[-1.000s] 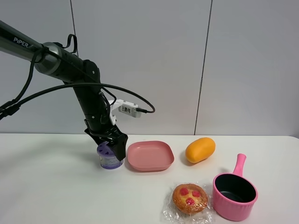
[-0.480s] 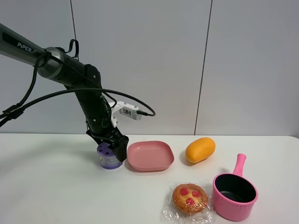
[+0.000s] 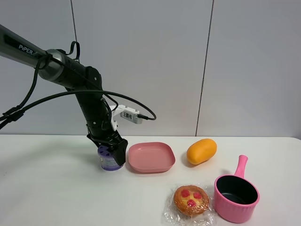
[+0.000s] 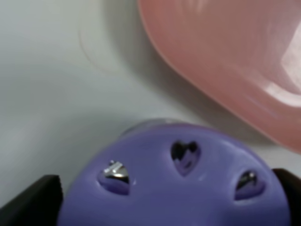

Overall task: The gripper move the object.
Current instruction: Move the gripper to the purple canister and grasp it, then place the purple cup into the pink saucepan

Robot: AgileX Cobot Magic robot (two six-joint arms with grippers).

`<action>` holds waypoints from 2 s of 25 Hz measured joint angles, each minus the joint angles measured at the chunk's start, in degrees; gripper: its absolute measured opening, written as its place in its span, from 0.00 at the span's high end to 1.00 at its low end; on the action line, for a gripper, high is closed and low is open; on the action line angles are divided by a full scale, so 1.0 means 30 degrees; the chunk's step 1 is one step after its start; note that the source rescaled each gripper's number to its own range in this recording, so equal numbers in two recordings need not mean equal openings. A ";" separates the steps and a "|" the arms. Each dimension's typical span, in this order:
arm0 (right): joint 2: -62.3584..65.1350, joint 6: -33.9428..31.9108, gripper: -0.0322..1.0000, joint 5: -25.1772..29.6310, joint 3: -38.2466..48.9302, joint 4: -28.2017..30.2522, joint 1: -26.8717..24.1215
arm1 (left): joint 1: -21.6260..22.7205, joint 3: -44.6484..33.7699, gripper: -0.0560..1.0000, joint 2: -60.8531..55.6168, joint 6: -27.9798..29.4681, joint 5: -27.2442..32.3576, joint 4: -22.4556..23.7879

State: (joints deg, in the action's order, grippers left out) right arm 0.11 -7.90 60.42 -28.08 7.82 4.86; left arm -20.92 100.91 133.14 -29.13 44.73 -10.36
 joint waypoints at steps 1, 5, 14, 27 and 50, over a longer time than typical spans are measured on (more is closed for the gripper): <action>0.0000 0.0000 0.00 0.0000 0.0000 0.0000 0.0000 | -0.0043 0.0000 0.85 0.0000 0.0000 0.0165 0.0021; 0.0000 0.0000 0.00 0.0000 0.0000 0.0000 0.0000 | -0.0287 0.0000 0.95 0.0000 0.0000 0.0270 0.0428; 0.0000 0.0000 0.00 0.0000 0.0000 0.0000 0.0000 | -0.1113 0.3189 0.95 -0.0001 -0.0047 0.4973 0.1408; 0.0000 0.0000 0.00 0.0000 0.0000 0.0000 0.0000 | -0.4296 0.8716 0.95 -0.2085 0.0851 0.8115 0.0362; 0.0000 0.0000 0.00 0.0000 0.0000 0.0000 0.0000 | -1.0795 0.8716 0.95 -0.1028 -0.0141 0.6110 0.0999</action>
State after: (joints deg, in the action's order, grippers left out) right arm 0.11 -7.90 60.42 -28.08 7.82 4.86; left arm -53.30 127.06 130.06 -29.55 63.06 -7.36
